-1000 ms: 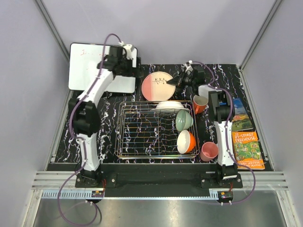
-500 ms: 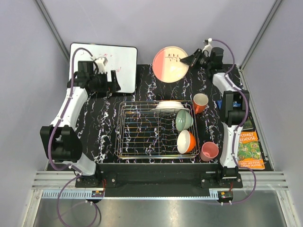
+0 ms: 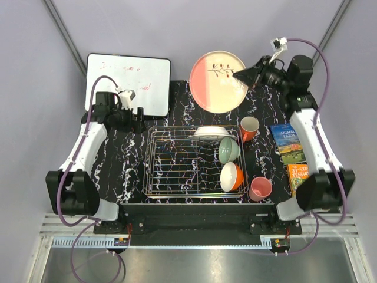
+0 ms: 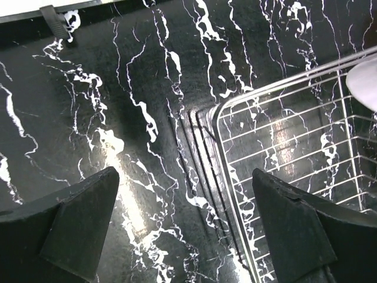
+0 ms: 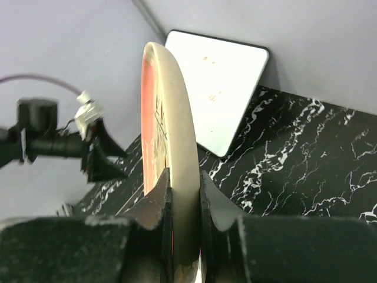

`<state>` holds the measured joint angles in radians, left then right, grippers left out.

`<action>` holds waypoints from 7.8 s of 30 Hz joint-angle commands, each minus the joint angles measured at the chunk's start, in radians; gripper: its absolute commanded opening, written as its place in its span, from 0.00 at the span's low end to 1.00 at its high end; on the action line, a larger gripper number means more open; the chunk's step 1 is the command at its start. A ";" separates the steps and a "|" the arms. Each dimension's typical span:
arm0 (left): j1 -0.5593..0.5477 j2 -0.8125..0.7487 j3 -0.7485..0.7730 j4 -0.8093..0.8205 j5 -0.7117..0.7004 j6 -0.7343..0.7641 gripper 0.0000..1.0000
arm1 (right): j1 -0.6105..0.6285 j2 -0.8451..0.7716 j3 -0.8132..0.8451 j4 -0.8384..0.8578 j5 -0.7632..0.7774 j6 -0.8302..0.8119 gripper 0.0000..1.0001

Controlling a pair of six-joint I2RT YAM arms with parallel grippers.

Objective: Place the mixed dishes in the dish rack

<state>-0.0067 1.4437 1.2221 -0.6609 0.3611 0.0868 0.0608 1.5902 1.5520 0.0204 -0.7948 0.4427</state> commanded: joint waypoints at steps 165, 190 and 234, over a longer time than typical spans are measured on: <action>0.011 -0.246 0.027 -0.177 -0.125 0.159 0.99 | 0.145 0.022 -0.210 -0.482 1.220 -0.032 0.98; 0.011 -0.195 0.045 -0.207 -0.179 0.169 0.99 | 0.076 0.137 -0.383 -0.404 1.080 0.034 0.42; -0.070 -0.086 0.430 0.010 1.019 -0.447 0.99 | 0.042 -0.468 -0.842 1.027 0.233 1.045 0.00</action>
<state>-0.0742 1.3136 1.6096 -0.8249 1.0973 -0.1833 0.0818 1.0599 0.7403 0.5331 -0.4141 1.1603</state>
